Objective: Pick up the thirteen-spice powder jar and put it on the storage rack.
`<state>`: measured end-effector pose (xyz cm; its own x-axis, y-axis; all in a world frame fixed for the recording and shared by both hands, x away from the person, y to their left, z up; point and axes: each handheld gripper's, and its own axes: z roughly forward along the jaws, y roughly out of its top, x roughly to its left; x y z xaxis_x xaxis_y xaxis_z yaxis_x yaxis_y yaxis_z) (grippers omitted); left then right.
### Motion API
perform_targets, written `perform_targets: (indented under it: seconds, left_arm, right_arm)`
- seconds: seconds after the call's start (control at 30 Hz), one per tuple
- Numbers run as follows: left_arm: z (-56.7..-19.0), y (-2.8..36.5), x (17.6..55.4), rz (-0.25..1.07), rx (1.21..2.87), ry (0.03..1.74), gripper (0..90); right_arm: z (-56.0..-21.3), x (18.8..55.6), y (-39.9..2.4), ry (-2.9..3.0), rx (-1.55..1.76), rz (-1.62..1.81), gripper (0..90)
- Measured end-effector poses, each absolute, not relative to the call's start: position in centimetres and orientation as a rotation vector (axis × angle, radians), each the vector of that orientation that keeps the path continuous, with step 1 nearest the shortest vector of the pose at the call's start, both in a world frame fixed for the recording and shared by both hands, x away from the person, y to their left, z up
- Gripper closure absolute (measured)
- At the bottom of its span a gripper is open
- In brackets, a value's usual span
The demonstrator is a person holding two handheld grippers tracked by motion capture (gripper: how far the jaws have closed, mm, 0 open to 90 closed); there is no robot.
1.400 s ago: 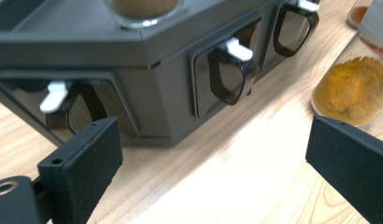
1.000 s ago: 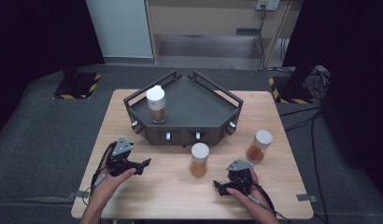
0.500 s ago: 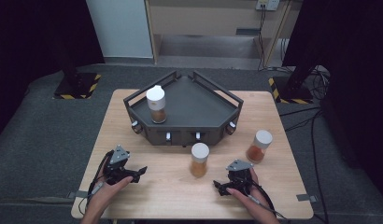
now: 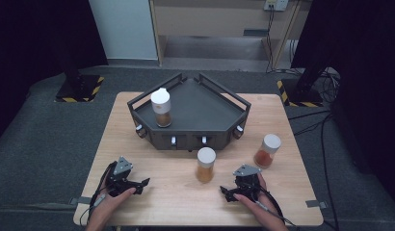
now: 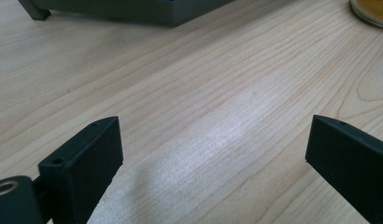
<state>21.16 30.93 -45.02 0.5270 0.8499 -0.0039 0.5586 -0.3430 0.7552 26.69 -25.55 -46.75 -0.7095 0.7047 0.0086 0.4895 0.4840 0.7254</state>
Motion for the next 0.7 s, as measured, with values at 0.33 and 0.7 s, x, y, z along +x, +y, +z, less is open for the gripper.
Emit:
perform_targets:
  seconds: [0.33, 0.7]
  left_arm:
    - [-45.7, 30.7, 21.3, 0.515, 2.073, 1.188, 2.7]
    - [-46.1, 30.4, 21.3, 0.513, 2.092, 1.193, 1.6]
  right_arm:
    - [-46.7, 26.7, -25.5, 2.443, 1.012, 1.055, 0.5]
    - [-46.8, 26.6, -25.5, 2.440, 1.016, 1.054, 0.6]
